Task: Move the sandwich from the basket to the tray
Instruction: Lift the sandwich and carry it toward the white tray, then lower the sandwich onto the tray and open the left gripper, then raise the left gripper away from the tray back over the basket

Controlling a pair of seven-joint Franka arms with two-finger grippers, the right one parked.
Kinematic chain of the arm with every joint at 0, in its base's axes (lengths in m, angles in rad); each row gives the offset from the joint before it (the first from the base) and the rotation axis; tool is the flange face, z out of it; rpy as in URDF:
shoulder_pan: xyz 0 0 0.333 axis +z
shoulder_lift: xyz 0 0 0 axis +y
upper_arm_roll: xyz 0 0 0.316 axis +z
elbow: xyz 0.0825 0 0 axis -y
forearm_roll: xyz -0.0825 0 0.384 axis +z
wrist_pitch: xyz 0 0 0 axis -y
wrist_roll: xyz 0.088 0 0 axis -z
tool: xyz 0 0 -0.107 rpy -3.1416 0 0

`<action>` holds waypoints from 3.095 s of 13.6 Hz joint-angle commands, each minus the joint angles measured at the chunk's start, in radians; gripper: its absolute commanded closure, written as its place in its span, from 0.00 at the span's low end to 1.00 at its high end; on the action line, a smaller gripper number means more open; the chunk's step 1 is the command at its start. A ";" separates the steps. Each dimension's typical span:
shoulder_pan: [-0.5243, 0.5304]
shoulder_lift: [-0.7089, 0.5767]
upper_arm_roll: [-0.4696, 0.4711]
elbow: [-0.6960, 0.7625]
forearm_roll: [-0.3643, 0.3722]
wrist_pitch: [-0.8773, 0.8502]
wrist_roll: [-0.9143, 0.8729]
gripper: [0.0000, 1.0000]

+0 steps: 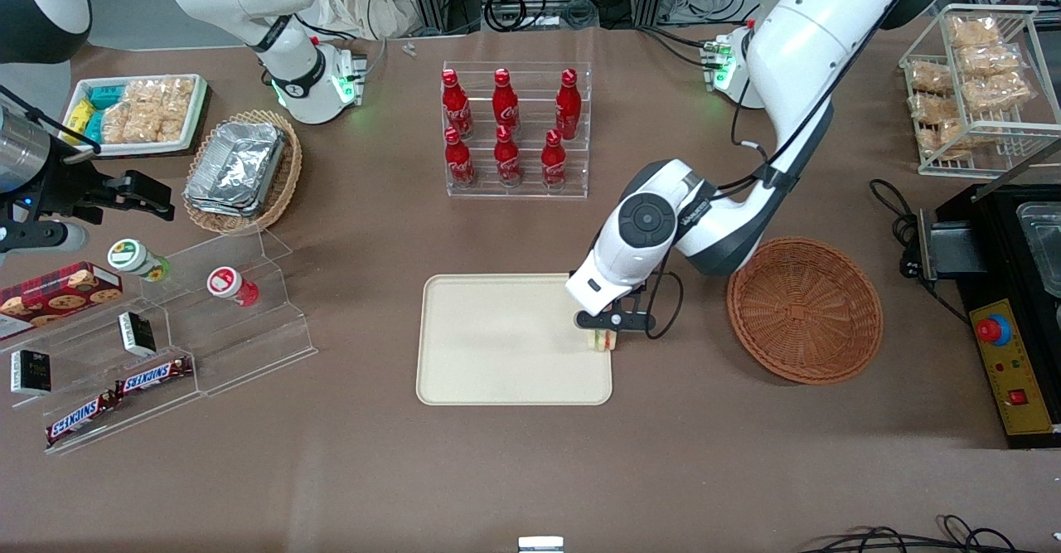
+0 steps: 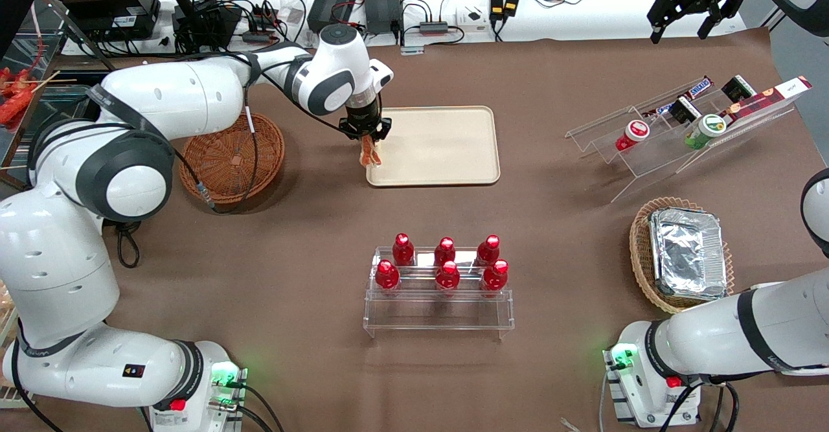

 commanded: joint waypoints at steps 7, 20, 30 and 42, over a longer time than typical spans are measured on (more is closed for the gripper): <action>-0.022 0.125 0.002 0.037 0.151 0.155 -0.080 0.22; 0.112 -0.167 -0.006 0.054 0.089 -0.156 -0.167 0.00; 0.398 -0.529 0.000 0.066 -0.258 -0.695 0.405 0.00; 0.214 -0.743 0.376 0.006 -0.339 -0.816 0.539 0.00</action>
